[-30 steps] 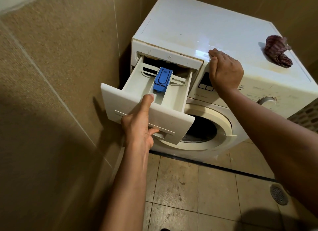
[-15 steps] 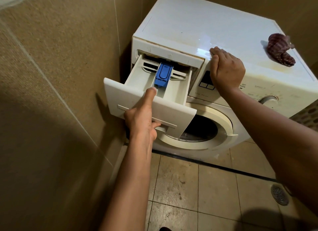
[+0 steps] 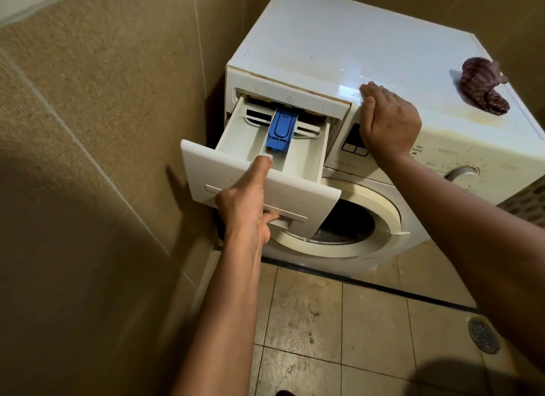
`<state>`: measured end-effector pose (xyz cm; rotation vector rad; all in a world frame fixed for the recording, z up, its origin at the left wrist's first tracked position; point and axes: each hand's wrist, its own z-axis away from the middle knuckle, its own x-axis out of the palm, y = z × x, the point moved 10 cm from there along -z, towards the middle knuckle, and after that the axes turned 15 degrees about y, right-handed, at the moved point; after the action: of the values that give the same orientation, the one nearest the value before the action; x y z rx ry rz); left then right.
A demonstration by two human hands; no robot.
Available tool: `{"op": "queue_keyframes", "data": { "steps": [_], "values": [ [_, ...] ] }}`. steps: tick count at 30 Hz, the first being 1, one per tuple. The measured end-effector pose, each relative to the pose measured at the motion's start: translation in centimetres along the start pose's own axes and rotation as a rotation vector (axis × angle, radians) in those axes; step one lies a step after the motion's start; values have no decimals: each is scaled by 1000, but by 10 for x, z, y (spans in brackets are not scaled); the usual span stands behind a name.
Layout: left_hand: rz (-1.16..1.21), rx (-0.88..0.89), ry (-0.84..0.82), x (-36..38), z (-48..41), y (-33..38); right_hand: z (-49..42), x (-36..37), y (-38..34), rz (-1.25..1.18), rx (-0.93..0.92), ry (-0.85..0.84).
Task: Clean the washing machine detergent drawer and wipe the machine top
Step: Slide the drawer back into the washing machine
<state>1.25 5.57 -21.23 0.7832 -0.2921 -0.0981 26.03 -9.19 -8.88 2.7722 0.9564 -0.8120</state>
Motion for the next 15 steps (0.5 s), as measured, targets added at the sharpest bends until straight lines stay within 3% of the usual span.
{"op": "queue_keyframes", "data": {
  "steps": [15],
  "values": [
    [-29, 24, -18, 3, 0, 9, 1, -2, 0, 1, 1, 45]
  ]
}}
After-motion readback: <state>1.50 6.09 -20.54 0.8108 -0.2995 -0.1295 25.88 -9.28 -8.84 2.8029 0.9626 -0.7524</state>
